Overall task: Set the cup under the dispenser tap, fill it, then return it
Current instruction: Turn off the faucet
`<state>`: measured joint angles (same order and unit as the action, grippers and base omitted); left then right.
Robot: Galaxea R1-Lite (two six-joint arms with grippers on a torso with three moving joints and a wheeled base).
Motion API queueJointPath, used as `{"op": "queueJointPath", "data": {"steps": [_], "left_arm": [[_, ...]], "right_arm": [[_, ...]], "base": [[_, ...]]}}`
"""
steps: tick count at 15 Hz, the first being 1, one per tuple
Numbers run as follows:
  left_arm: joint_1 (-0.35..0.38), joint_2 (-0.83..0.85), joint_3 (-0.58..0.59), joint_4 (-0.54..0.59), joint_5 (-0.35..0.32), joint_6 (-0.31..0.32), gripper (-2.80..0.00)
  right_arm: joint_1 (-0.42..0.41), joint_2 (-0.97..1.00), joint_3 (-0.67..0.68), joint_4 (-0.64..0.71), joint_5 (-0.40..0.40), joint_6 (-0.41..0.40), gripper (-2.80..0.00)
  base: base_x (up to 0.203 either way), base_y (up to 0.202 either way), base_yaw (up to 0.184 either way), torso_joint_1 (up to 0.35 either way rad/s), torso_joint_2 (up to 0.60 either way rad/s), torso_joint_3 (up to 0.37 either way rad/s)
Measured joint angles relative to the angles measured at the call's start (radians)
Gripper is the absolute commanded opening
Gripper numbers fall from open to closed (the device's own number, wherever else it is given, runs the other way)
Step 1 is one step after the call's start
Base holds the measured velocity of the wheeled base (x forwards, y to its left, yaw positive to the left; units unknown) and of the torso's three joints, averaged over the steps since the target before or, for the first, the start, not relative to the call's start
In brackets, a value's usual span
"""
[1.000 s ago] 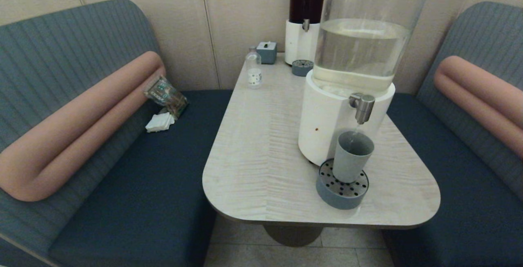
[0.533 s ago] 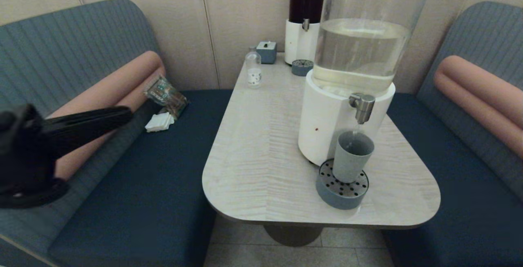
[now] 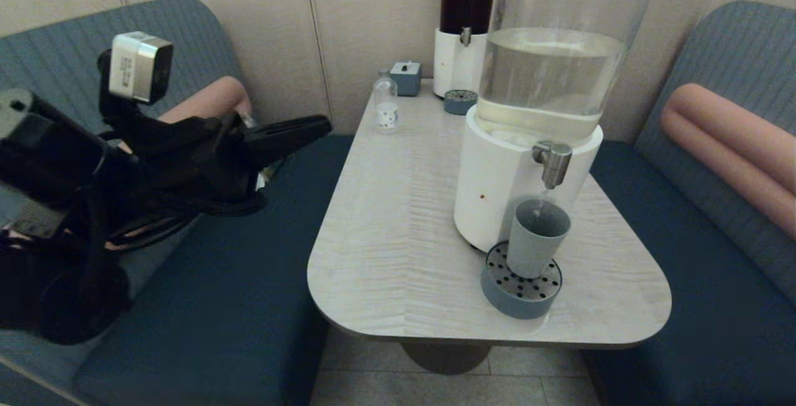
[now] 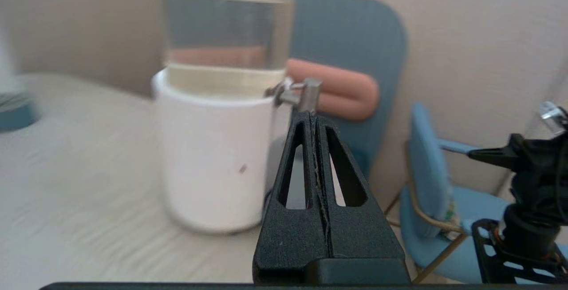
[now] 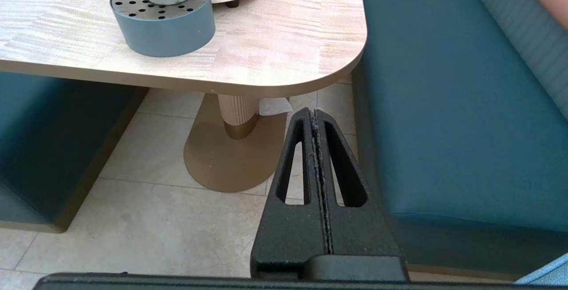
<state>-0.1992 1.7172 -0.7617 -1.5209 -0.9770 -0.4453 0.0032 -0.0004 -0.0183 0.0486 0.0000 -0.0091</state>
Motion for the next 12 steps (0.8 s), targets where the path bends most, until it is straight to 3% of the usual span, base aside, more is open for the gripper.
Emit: {"op": "queueJointPath", "data": {"steps": [4, 8, 12], "left_arm": [[-0.144, 0.147, -0.111, -0.001, 0.014, 0.015, -2.8], [-0.244, 0.289, -0.199, 0.013, 0.076, 0.131, -2.8], [-0.297, 0.352, -0.3, 0.114, 0.119, 0.181, -2.8]], "right_arm": [[0.0, 0.0, 0.0, 0.001, 0.0, 0.0, -2.8], [0.0, 0.0, 0.0, 0.0, 0.0, 0.0, -2.8], [0.0, 0.0, 0.0, 0.0, 0.0, 0.0, -2.8]], "base": [[0.0, 0.0, 0.0, 0.0, 0.0, 0.0], [0.0, 0.0, 0.0, 0.0, 0.0, 0.0], [0.0, 0.0, 0.0, 0.0, 0.0, 0.0]]}}
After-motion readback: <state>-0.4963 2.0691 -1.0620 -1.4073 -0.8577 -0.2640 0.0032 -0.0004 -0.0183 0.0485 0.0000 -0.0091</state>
